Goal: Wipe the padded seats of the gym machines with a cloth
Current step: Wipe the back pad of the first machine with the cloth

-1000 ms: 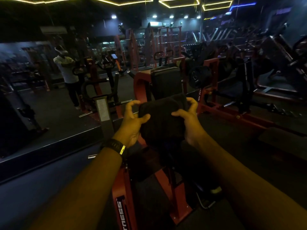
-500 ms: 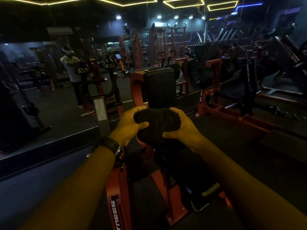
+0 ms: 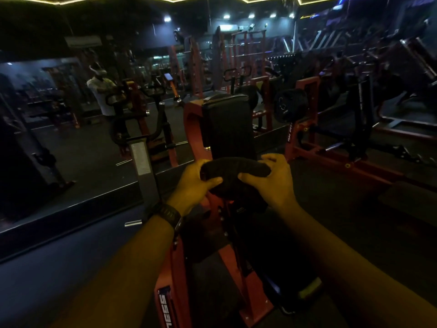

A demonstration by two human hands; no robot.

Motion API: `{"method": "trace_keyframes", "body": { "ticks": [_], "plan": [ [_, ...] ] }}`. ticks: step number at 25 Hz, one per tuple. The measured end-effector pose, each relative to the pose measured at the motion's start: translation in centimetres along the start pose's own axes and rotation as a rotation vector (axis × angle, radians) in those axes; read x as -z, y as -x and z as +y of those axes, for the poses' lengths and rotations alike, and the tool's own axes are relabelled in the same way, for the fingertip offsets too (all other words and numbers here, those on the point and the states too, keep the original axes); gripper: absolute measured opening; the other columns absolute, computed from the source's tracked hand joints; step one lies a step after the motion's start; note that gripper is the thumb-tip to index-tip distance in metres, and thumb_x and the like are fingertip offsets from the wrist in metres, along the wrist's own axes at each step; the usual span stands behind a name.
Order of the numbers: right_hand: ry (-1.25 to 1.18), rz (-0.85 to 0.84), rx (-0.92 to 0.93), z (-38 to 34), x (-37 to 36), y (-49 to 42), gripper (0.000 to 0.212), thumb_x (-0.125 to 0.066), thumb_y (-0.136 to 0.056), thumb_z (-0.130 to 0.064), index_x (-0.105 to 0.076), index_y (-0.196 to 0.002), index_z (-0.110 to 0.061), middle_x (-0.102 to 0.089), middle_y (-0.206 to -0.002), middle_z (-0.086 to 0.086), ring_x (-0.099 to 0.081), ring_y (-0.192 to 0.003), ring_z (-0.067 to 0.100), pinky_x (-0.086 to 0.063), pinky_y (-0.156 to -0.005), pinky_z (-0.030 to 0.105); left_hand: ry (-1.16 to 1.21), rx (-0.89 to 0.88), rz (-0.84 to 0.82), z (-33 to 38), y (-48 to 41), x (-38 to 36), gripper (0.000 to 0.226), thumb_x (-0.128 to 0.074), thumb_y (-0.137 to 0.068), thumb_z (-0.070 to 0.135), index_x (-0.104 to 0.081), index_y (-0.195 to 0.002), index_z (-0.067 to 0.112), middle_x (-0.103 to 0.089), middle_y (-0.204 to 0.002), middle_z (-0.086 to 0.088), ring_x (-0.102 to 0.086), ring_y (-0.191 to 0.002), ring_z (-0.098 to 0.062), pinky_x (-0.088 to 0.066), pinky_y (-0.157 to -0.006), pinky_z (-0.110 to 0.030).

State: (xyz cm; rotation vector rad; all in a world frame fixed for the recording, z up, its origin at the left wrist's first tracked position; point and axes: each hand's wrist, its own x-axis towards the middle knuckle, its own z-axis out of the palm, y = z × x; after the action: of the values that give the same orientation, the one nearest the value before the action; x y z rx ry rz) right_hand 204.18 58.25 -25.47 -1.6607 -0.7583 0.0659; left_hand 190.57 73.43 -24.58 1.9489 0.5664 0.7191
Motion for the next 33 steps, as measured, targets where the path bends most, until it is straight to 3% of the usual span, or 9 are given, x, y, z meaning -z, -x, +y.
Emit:
{"method": "trace_keyframes", "body": {
  "ticks": [3,5,10,16,19,22,25,31,33],
  "plan": [
    [0.450,-0.201,0.000,0.7,-0.4,-2.4,0.080,-0.081,-0.077,-0.051,-0.047,-0.144,-0.024,-0.059,-0.134,0.001,-0.059,-0.120,0.022,-0.051,-0.099,0.041,-0.073,-0.086,0.034,-0.6,-4.5,0.6,0.032,-0.073,-0.087,-0.003,-0.062,-0.103,0.022,-0.064,-0.099,0.010,-0.062,-0.093,-0.001,-0.054,-0.076,-0.016],
    [0.594,-0.224,0.085,1.1,-1.2,-4.0,0.087,-0.073,-0.082,-0.057,-0.032,-0.154,-0.031,-0.064,-0.128,0.002,-0.062,-0.116,0.024,-0.052,-0.097,0.043,-0.127,-0.181,-0.004,-0.1,-7.6,1.0,0.034,-0.074,-0.085,-0.006,-0.063,-0.102,0.021,-0.065,-0.098,0.010,-0.063,-0.092,0.000,-0.051,-0.077,-0.014],
    [0.220,-0.070,0.186,2.3,-5.1,-6.8,0.061,-0.070,-0.090,-0.020,-0.047,-0.146,-0.026,-0.059,-0.133,-0.001,-0.059,-0.119,0.019,-0.053,-0.097,0.042,-0.161,-0.362,-0.105,1.3,-14.5,1.4,0.038,-0.081,-0.075,-0.009,-0.064,-0.102,0.012,-0.066,-0.095,0.011,-0.062,-0.084,0.015,-0.049,-0.078,-0.009],
    [0.223,0.491,0.214,1.7,-6.1,-14.6,0.074,-0.060,-0.091,-0.004,-0.031,-0.157,-0.022,-0.039,-0.156,0.009,-0.042,-0.136,0.030,-0.037,-0.101,0.034,-0.515,-0.547,0.052,-0.5,-20.4,4.2,0.065,-0.072,-0.093,0.015,-0.043,-0.151,0.016,-0.036,-0.160,-0.003,-0.029,-0.149,-0.021,-0.025,-0.122,-0.038],
    [0.350,0.340,0.145,0.7,-9.0,-17.1,0.084,-0.060,-0.095,-0.008,-0.011,-0.162,-0.025,-0.011,-0.168,0.009,-0.029,-0.143,0.032,-0.042,-0.102,0.037,-0.663,-0.416,-0.109,-1.3,-22.3,5.0,0.101,-0.076,-0.089,0.021,-0.006,-0.163,0.019,-0.003,-0.171,0.000,-0.001,-0.156,-0.015,-0.012,-0.127,-0.039],
    [0.465,0.121,0.322,2.6,-13.7,-16.1,0.077,-0.057,-0.096,-0.025,-0.015,-0.161,-0.023,-0.011,-0.167,0.013,-0.043,-0.132,0.035,-0.046,-0.090,0.039,-0.736,-0.477,-0.109,-1.7,-22.9,5.4,0.113,-0.082,-0.082,0.022,-0.003,-0.163,0.017,-0.001,-0.170,0.001,0.000,-0.154,-0.009,-0.011,-0.125,-0.028],
    [0.554,0.181,0.462,4.6,-15.1,-16.6,0.070,-0.051,-0.091,-0.051,-0.033,-0.155,-0.029,-0.027,-0.163,0.008,-0.047,-0.118,0.033,-0.040,-0.098,0.055,-0.813,-0.544,-0.121,-1.9,-22.9,6.0,0.119,-0.086,-0.076,0.022,-0.004,-0.162,0.013,-0.003,-0.168,0.002,0.000,-0.148,-0.001,-0.004,-0.115,-0.009],
    [0.200,0.296,0.270,3.4,-14.9,-20.1,0.066,-0.057,-0.089,-0.045,-0.039,-0.152,-0.040,-0.002,-0.168,0.005,-0.001,-0.151,0.039,-0.031,-0.110,0.066,-0.863,-0.577,-0.100,-2.9,-23.6,5.7,0.136,-0.092,-0.068,0.042,0.004,-0.161,0.012,0.009,-0.164,0.009,0.006,-0.152,-0.005,0.001,-0.118,-0.012],
    [0.402,0.242,0.488,4.1,-15.7,-19.4,0.066,-0.050,-0.092,-0.043,-0.032,-0.155,-0.037,-0.006,-0.168,0.009,-0.003,-0.151,0.045,-0.035,-0.106,0.068,-0.859,-0.568,-0.080,-3.2,-23.6,5.4,0.137,-0.090,-0.069,0.048,0.005,-0.160,0.013,0.010,-0.164,0.007,0.009,-0.153,-0.006,-0.001,-0.121,-0.018]
  ]
}}
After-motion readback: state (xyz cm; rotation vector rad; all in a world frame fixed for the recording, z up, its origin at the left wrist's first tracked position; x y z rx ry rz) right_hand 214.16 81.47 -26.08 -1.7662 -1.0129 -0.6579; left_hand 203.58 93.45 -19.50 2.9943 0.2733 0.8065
